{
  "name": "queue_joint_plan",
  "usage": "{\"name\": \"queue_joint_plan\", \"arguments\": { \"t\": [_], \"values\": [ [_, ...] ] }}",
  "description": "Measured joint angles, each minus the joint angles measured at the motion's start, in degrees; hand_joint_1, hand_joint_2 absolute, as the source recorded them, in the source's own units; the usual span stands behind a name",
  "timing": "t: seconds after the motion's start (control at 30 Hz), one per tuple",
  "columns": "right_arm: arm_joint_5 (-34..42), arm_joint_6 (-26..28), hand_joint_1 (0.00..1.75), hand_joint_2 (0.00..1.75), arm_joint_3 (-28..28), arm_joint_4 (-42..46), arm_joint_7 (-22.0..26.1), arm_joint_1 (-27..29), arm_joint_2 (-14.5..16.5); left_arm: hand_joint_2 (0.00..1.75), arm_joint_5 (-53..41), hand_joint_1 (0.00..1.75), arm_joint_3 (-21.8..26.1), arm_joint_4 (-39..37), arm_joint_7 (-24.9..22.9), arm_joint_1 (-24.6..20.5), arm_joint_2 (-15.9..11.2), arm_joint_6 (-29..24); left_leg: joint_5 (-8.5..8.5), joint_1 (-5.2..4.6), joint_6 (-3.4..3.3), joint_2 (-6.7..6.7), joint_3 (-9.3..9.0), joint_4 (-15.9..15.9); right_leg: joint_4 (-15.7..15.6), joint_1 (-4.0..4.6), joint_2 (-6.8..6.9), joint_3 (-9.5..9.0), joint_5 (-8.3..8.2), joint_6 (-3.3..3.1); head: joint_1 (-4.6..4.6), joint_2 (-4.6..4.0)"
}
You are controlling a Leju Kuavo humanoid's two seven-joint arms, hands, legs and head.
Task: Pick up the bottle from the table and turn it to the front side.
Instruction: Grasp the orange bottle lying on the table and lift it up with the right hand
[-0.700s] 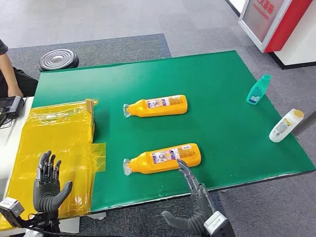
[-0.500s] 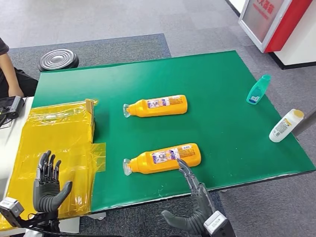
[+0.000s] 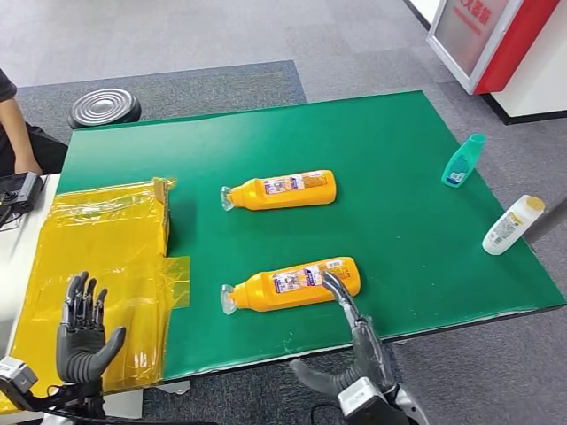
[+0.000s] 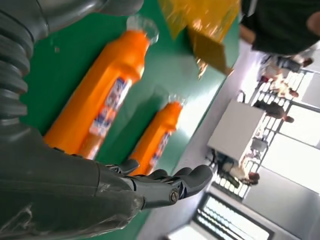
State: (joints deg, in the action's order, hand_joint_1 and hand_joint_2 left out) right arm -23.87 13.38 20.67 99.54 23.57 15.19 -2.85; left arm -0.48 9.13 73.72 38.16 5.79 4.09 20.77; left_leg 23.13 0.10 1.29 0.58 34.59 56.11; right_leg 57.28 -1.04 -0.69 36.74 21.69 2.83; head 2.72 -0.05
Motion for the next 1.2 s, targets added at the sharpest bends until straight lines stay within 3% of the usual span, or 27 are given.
{"name": "queue_joint_plan", "arguments": {
  "t": [0.27,0.47,0.77,1.2],
  "values": [
    [-11.46,-5.76,0.00,1.75,-0.12,-0.70,-12.33,-7.78,-3.73,1.75,-0.08,0.00,2.91,0.33,-0.01,0.36,-0.81,3.09,-0.07,0.00,-0.03,0.00,0.00,0.00,0.00,0.00,0.01,-0.01,-0.07,0.05,-0.01,0.00],
    [-15.03,-16.48,0.00,1.75,0.15,-5.88,-20.56,-16.23,-8.52,1.75,-0.64,0.00,3.73,0.00,-0.01,-0.88,-0.99,4.18,-0.17,-0.04,-0.08,0.00,0.03,0.01,0.00,-0.03,0.01,-0.01,-0.19,0.06,0.00,0.00],
    [-17.35,-21.86,0.00,1.75,3.13,-17.39,-24.09,-27.84,-11.38,1.75,-1.26,0.00,3.77,-1.78,-0.01,-3.16,-1.10,4.55,-0.32,-0.03,0.01,0.00,0.05,0.01,0.00,0.00,0.01,0.06,-0.32,0.00,-0.01,-0.01],
    [-20.10,-26.78,0.00,1.75,9.91,-32.75,-27.37,-37.89,-10.76,1.75,-1.27,0.00,2.85,-4.87,-0.01,-5.77,-1.09,4.85,-0.37,-0.01,-0.05,0.01,0.10,0.01,0.00,-0.01,0.02,0.06,-0.37,0.06,-0.01,-0.01]
  ]
}}
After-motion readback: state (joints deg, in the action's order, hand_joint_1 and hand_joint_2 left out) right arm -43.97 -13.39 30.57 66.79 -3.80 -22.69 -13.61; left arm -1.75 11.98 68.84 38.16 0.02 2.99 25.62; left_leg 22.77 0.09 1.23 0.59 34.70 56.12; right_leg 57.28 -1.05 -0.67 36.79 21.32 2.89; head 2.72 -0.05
